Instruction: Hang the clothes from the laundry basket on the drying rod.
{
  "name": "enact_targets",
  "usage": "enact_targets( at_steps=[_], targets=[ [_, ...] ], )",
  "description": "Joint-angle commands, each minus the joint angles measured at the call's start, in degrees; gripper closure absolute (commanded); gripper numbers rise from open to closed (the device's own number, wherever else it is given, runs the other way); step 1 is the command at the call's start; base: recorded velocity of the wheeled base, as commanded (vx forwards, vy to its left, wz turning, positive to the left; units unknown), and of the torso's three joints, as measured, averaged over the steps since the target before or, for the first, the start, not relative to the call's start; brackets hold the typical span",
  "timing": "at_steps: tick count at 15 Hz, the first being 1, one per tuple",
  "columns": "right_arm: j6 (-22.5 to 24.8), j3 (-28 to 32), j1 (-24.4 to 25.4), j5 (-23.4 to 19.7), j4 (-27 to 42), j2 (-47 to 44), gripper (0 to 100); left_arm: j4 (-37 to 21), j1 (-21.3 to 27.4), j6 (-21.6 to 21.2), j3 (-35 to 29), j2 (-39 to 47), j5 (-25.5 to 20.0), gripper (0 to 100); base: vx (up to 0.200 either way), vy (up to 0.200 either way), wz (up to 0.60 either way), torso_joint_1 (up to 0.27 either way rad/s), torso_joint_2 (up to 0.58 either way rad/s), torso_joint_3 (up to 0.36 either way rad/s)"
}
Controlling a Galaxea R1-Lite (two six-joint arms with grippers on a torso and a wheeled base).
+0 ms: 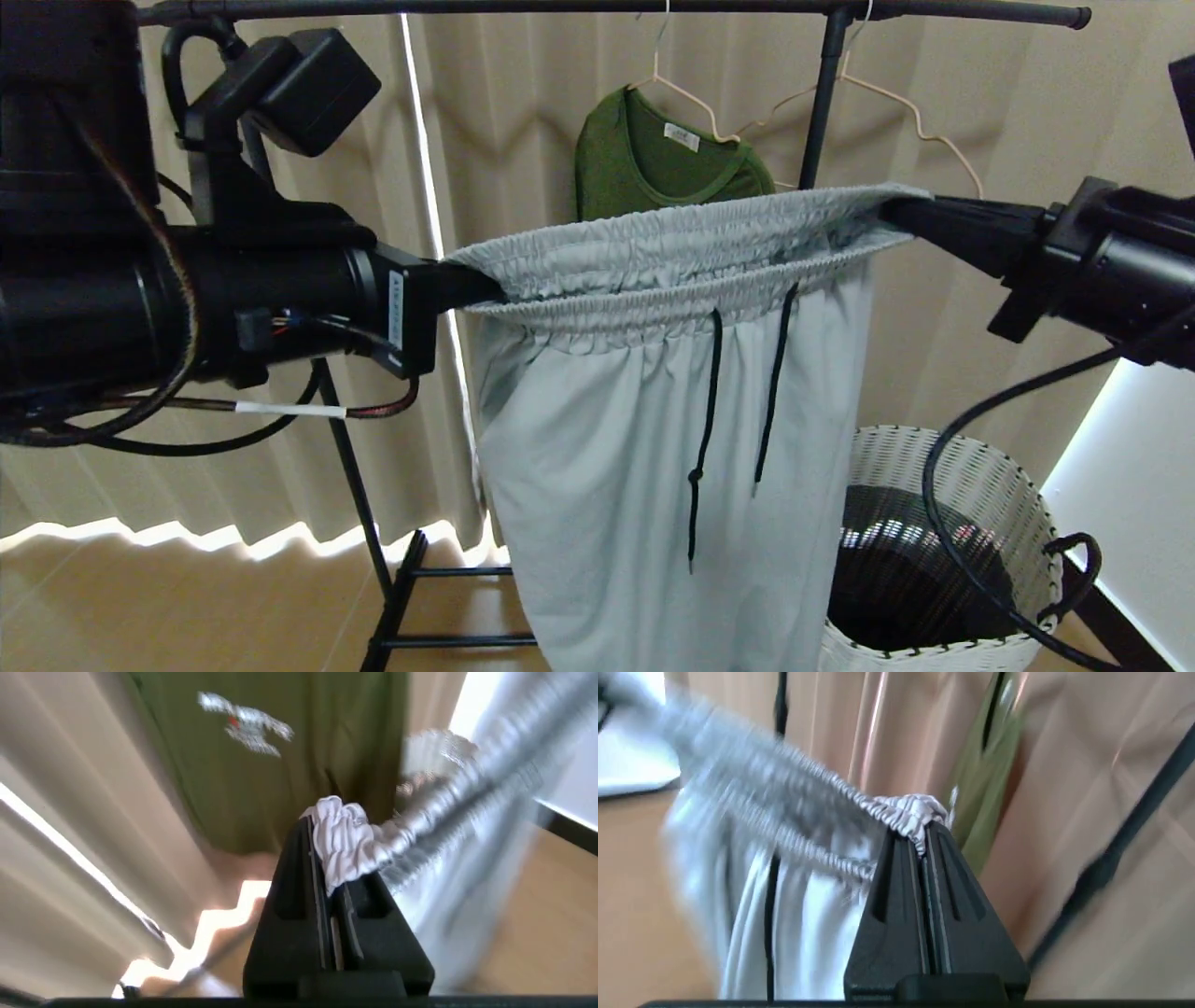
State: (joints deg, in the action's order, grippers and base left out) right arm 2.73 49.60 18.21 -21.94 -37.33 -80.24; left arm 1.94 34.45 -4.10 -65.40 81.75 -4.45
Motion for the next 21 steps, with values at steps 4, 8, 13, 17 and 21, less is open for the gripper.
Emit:
enact_targets(
  at_steps=[4,8,13,17,21],
  targets=[
    [-1.8,3.7,2.7,0.3,-4.2,-6.9,100,-1.3,8.3,3.0,2.2,-4.7,0.1,100,0.0,0.0,0.0,0.0,0.0,0.0],
    [-1.7,3.7,2.8,1.1,-3.8,-4.9,100,-0.9,7.4,2.5,0.1,-4.2,0.3,100,0.0,0.0,0.0,0.0,0.0,0.0],
    [-1.6,1.1,2.3,1.3,1.4,2.7,100,2.0,-1.9,0.4,-5.3,1.7,0.3,100,0.0,0.0,0.0,0.0,0.0,0.0],
    [-1.5,-4.9,2.4,1.2,1.1,4.7,100,8.2,-1.9,-1.0,-2.2,3.5,0.4,100,0.0,0.0,0.0,0.0,0.0,0.0],
    [-1.5,-5.3,2.7,1.2,1.1,4.7,100,8.5,-2.0,-3.5,-2.2,2.6,0.5,100,0.0,0.0,0.0,0.0,0.0,0.0]
  ],
)
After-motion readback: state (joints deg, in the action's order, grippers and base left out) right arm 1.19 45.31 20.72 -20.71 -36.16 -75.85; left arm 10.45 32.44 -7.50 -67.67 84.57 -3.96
